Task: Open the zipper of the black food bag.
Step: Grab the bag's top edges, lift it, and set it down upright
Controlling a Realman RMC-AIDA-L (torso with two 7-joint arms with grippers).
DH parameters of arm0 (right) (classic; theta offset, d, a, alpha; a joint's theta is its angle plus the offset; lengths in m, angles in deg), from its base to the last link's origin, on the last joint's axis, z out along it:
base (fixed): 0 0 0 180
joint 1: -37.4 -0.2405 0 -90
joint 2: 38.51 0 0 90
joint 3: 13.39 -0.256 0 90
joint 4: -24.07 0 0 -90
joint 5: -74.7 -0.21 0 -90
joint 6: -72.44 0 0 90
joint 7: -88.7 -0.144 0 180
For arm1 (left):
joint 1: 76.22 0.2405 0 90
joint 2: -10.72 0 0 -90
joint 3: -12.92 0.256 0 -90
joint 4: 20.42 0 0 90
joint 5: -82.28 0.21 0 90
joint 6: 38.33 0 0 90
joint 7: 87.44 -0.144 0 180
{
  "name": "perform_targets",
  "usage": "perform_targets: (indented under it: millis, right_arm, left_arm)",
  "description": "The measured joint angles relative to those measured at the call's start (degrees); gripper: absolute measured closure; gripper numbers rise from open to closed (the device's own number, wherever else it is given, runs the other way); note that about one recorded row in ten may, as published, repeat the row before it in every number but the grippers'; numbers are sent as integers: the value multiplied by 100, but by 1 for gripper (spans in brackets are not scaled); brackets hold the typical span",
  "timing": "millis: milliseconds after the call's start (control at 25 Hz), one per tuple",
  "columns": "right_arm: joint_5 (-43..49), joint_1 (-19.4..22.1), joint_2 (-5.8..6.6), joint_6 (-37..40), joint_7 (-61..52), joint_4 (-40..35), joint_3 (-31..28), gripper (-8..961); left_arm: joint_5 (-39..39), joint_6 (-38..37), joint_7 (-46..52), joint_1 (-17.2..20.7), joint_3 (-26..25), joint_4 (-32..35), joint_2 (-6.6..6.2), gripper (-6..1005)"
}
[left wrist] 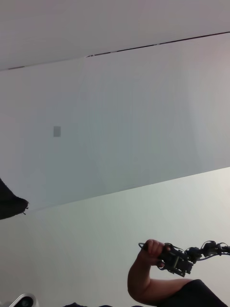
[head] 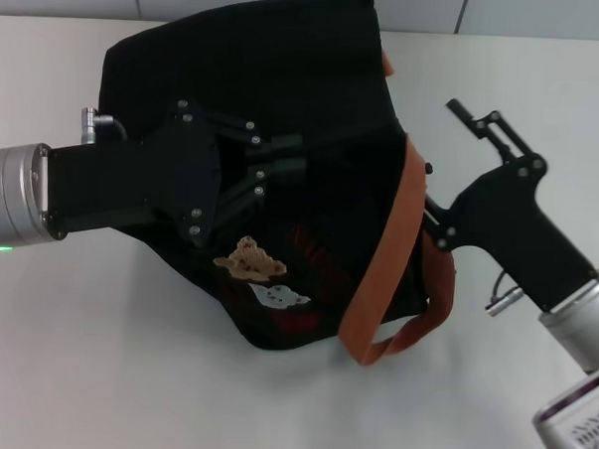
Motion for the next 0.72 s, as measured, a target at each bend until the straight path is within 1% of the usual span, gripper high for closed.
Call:
perform_targets:
  millis: [160, 360, 720]
  right_arm:
    - [1, -106, 0, -360, 250, 207, 40, 287]
    - [1, -196, 0, -423, 306, 315, 54, 287]
    - [1, -285, 0, -354, 315, 418, 14, 287]
  left_arm:
    - [7, 0, -1, -14, 27, -8, 0, 911]
    - [-19, 3, -1, -18, 144, -16, 3, 911]
    - [-24, 1, -9, -26, 146, -138, 9, 911]
